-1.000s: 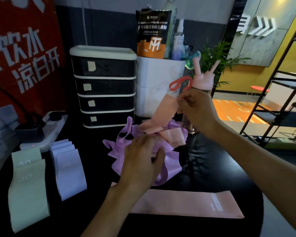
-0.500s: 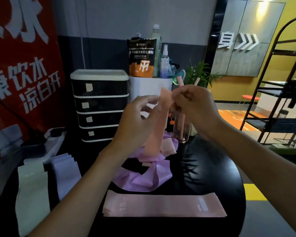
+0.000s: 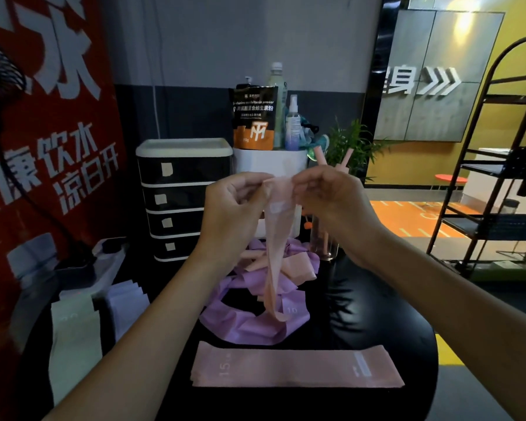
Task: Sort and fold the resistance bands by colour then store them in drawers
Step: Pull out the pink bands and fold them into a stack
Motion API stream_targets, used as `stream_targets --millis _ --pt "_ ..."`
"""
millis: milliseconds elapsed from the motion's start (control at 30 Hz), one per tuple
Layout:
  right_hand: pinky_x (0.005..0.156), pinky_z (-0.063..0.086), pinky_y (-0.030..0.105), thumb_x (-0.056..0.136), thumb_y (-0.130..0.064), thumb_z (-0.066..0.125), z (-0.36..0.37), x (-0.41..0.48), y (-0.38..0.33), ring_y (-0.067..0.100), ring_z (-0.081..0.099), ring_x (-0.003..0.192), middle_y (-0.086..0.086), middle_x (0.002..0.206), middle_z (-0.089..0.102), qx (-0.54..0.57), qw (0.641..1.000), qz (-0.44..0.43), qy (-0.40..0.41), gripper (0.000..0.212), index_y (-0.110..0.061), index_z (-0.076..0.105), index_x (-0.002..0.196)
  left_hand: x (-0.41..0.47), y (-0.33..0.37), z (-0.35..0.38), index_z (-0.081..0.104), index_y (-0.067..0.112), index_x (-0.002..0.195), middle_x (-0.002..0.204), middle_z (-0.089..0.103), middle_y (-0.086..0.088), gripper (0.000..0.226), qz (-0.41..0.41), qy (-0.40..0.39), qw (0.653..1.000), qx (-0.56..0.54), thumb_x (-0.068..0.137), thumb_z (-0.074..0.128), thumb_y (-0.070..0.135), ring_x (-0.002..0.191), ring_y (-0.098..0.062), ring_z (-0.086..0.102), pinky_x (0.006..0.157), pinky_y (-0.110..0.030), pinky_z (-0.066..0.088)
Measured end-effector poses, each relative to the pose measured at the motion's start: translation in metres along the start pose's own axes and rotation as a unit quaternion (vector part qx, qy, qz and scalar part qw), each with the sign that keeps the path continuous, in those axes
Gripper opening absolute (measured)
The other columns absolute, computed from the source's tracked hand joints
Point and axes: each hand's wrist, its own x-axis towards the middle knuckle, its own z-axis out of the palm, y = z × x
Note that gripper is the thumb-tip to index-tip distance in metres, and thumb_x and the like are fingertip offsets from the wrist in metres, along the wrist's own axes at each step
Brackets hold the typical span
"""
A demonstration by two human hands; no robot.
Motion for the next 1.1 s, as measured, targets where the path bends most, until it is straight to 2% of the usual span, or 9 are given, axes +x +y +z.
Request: stream_targets --millis 133,200,300,433,533,700,800,900,1100 --pt "0.087 0.056 0.034 0.089 -0.009 0.070 0.003 0.001 0.002 0.024 0.068 0.098 0.009 0.103 0.071 0.013 0.995 0.067 -0.066 0.037 -0.008 0.056 0.123 0.003 0.005 -0.002 0.073 0.014 0.103 0.095 0.077 -0.002 0.017 -0.010 -0.006 1.000 -0.015 0.095 0.062 0.005 0.089 -0.013 0.073 0.075 -0.025 0.059" --pt "0.083 0.055 0.038 0.090 -0.013 0.069 0.007 0.000 0.000 0.032 0.067 0.095 0.022 0.099 0.068 -0.031 0.996 0.051 -0.064 0.018 0.002 0.064 0.099 0.005 0.006 -0.004 0.073 0.015 0.102 0.097 0.076 -0.002 0.018 -0.002 0.000 1.000 -0.014 0.095 0.060 0.004 0.091 -0.015 0.072 0.079 -0.030 0.060" --pt "0.079 0.054 0.056 0.090 -0.017 0.069 0.012 0.000 -0.001 0.046 0.059 0.090 0.039 0.102 0.053 -0.032 0.998 0.037 -0.036 0.034 0.013 0.055 0.083 0.006 0.008 -0.007 0.072 0.016 0.102 0.095 0.075 -0.003 0.016 0.008 0.001 1.000 -0.005 0.093 0.064 0.005 0.084 -0.012 0.069 0.072 -0.027 0.058" --pt "0.072 0.045 0.040 0.090 -0.018 0.069 0.013 0.003 -0.006 0.037 0.051 0.068 0.020 0.067 0.052 -0.001 0.999 0.037 -0.025 0.030 0.008 0.056 0.082 0.000 0.003 -0.007 0.072 0.015 0.099 0.093 0.076 -0.003 0.011 -0.013 -0.025 1.000 0.006 0.090 0.070 0.009 0.086 -0.014 0.073 0.071 -0.024 0.059" --pt "0.089 0.056 0.045 0.087 -0.012 0.070 0.013 0.002 -0.011 0.027 0.070 0.091 0.010 0.092 0.073 0.020 0.998 0.048 -0.032 0.017 -0.004 0.063 0.100 -0.004 -0.002 -0.007 0.071 0.022 0.091 0.092 0.076 -0.002 0.009 -0.021 -0.025 0.999 0.018 0.091 0.069 0.013 0.089 -0.015 0.072 0.075 -0.023 0.060" --pt "0.082 0.051 0.065 0.090 -0.007 0.067 0.015 0.001 -0.013 0.041 0.066 0.099 0.025 0.102 0.069 0.029 0.998 0.049 0.026 0.021 0.007 0.063 0.104 -0.019 -0.020 -0.004 0.067 0.014 0.106 0.100 0.076 -0.007 0.018 -0.108 -0.085 0.990 0.002 0.090 0.070 0.008 0.093 -0.023 0.073 0.078 -0.036 0.061" --pt "0.081 0.056 0.059 0.090 -0.007 0.066 0.008 0.000 -0.007 0.033 0.069 0.094 0.018 0.104 0.071 0.026 0.997 0.051 0.056 0.012 -0.002 0.063 0.101 -0.035 -0.039 -0.007 0.068 0.012 0.108 0.098 0.076 -0.013 0.022 -0.168 -0.168 0.971 0.011 0.087 0.070 0.005 0.092 -0.030 0.073 0.078 -0.042 0.059" --pt "0.075 0.061 0.045 0.090 -0.003 0.066 -0.003 -0.005 0.004 0.028 0.069 0.093 0.021 0.119 0.064 0.051 0.993 0.066 0.086 0.018 -0.016 0.056 0.097 -0.044 -0.054 -0.014 0.070 0.015 0.101 0.092 0.077 -0.007 0.014 -0.193 -0.198 0.961 0.017 0.090 0.069 0.007 0.083 -0.016 0.073 0.071 -0.031 0.057" --pt "0.053 0.055 0.026 0.089 0.001 0.065 -0.028 -0.038 0.042 0.011 0.065 0.064 0.013 0.097 0.068 0.027 0.985 0.112 0.128 0.035 -0.011 0.048 0.118 -0.052 -0.065 -0.031 0.067 0.011 0.118 0.104 0.076 -0.001 0.025 -0.201 -0.253 0.946 0.006 0.093 0.067 0.010 0.097 -0.012 0.072 0.082 -0.023 0.056"
